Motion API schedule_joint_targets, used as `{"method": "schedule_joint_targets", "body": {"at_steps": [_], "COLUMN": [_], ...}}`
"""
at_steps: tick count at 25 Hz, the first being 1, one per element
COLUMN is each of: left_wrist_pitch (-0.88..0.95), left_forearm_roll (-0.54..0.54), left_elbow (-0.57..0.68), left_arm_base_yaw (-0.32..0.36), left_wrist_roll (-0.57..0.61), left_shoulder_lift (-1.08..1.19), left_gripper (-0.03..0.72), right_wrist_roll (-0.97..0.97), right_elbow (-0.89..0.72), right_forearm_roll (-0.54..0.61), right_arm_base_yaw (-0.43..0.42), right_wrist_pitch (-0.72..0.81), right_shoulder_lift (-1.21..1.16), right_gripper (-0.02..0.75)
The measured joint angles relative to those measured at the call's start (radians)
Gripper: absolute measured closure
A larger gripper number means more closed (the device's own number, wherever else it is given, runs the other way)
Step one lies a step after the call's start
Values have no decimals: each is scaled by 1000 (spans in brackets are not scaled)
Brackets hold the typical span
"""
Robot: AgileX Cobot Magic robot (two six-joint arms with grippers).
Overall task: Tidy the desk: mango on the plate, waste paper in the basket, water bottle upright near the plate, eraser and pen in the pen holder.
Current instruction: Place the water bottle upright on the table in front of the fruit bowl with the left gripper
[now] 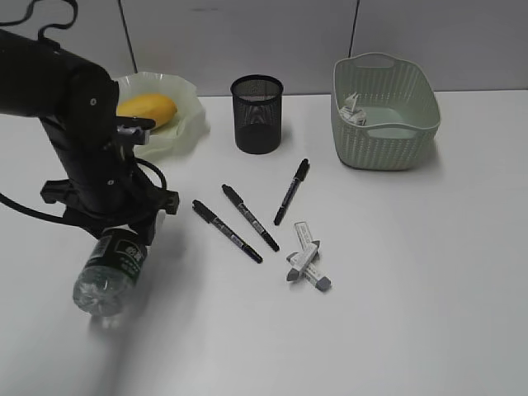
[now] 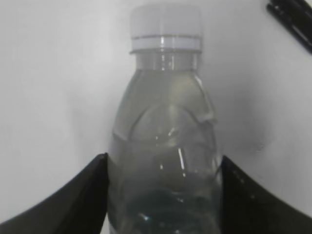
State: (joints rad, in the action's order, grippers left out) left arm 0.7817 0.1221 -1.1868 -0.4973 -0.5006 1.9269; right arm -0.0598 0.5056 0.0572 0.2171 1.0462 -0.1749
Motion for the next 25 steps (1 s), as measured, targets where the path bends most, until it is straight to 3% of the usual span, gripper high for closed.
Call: {"method": "schedule_joint_targets", "body": {"at_steps": [5, 10, 16, 20, 25], "left_wrist_pitch": [16, -135, -471, -829, -1220], "left_forearm_roll": [77, 103, 161, 172, 168], "left_elbow": [1, 68, 318, 540, 737], "left_arm_base_yaw": [1, 1, 22, 103, 276], "left_wrist_roll": [0, 0, 0, 0, 0], "left_shoulder_lift": [-111, -304, -549, -674, -735], "left_gripper": [216, 216, 216, 216, 216], "right_wrist_roll": [0, 0, 0, 0, 0], "right_elbow": [0, 0, 0, 0, 0], "right_forearm_roll": [0, 0, 0, 0, 0], "right_arm_base_yaw": [0, 0, 0, 0, 0], "right_wrist_pitch": [0, 0, 0, 0, -1], "right_shoulder_lift": [0, 0, 0, 0, 0], "right_gripper": [219, 241, 246, 246, 248]}}
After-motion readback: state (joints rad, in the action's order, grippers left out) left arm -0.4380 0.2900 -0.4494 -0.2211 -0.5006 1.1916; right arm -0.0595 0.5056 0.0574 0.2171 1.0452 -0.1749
